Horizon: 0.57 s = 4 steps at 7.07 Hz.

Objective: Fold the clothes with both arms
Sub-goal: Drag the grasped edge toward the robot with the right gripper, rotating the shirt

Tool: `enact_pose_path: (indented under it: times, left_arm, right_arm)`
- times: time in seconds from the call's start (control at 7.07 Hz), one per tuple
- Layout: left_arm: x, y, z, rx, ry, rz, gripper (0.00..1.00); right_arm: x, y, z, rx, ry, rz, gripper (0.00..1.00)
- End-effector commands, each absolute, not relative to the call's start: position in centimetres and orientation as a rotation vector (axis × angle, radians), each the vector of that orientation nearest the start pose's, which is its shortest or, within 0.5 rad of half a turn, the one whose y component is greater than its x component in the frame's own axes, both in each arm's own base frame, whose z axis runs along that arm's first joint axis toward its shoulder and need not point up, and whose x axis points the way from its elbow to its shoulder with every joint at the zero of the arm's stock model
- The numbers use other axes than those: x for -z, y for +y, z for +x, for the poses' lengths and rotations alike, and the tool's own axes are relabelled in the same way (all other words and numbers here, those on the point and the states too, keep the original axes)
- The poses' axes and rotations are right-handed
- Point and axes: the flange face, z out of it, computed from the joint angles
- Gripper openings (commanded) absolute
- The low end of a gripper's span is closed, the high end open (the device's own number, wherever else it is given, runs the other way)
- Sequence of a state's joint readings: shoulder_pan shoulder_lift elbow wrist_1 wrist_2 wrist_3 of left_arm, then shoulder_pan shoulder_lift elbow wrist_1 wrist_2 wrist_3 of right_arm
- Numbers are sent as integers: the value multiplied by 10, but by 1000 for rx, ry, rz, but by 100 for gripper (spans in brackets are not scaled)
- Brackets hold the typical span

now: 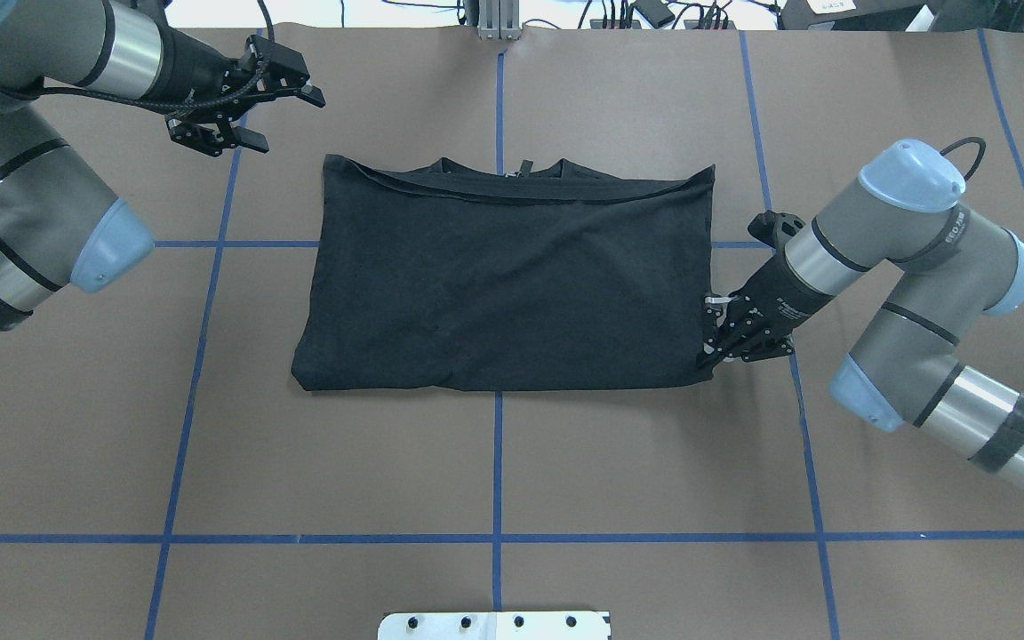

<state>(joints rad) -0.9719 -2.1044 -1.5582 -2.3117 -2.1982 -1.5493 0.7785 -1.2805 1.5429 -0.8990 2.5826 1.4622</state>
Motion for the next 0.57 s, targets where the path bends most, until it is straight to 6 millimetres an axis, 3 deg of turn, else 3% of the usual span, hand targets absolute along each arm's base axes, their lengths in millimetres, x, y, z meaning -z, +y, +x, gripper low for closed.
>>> enact_pose_path:
  times: [0.0,0.14,0.42]
  left_arm:
    - [-259,-588,309,409,1337,110,100]
    - [-264,-583,307,408,1335,108,100]
    - [-263,-582,305,409,1337,110,100]
  right_arm:
    - [-395,-397,-377,31,-1207,-572,0]
    - [-372,-368,-387,108,-1225,-593,0]
    - [-324,-316,-428,200,-1223,-695,0]
